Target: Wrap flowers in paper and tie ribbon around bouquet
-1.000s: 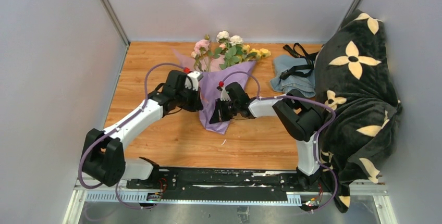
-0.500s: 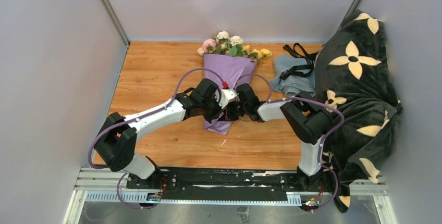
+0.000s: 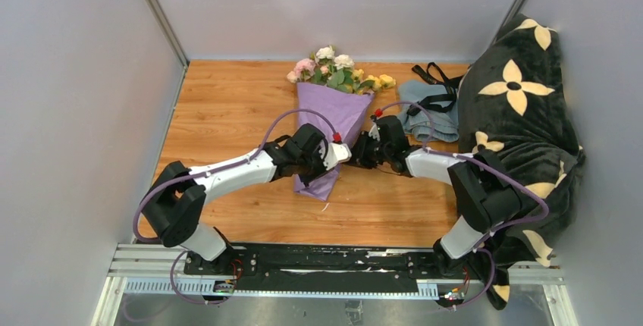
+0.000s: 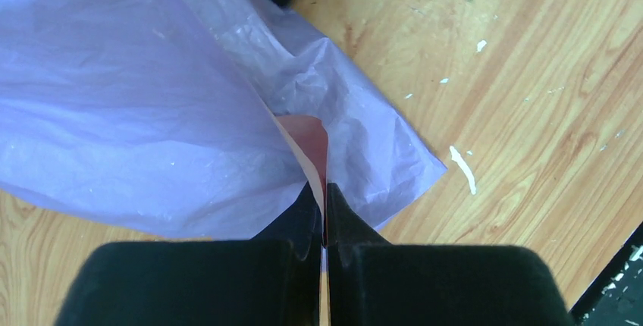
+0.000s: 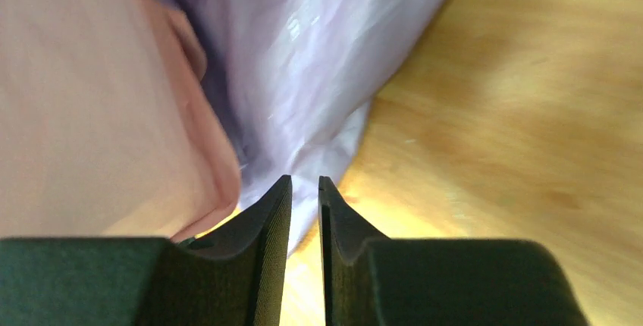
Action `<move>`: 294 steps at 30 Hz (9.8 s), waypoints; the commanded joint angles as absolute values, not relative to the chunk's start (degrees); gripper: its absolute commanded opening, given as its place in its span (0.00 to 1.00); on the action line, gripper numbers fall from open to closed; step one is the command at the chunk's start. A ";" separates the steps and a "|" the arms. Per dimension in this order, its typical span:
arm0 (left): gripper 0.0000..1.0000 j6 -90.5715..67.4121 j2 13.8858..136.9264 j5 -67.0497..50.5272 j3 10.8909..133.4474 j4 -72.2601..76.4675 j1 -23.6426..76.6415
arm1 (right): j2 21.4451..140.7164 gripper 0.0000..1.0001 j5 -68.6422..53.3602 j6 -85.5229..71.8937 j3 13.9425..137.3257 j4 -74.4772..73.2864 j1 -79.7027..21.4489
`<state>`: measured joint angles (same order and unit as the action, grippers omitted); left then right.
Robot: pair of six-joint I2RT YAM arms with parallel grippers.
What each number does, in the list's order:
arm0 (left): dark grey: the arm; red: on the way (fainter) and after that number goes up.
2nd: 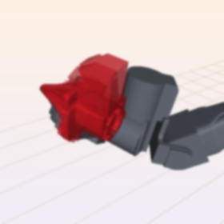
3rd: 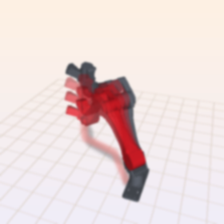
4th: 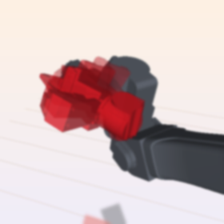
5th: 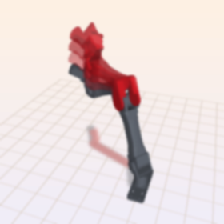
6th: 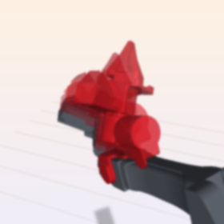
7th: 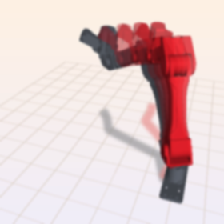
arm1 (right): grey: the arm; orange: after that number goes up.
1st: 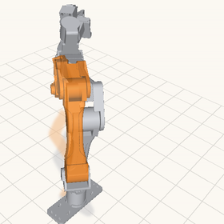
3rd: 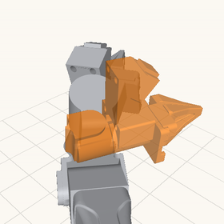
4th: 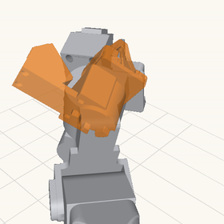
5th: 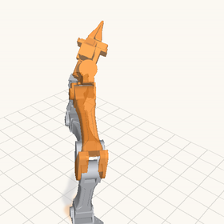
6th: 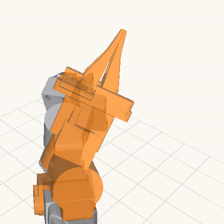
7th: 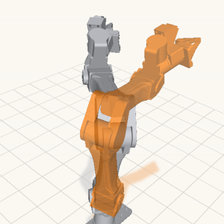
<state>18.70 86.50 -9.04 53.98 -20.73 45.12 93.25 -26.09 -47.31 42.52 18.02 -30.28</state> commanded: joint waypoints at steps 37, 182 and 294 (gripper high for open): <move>0.00 28.93 97.89 -2.86 58.96 -29.10 56.68 | 91.03 0.68 -40.85 -50.67 41.63 22.13 -19.75; 0.34 31.56 106.96 2.90 59.19 -20.33 60.95 | 95.17 0.36 -0.41 -5.76 84.26 -29.55 -5.89; 0.36 30.74 113.91 3.77 64.61 -26.94 60.95 | 48.45 0.00 -31.65 -14.88 87.63 -10.32 -9.93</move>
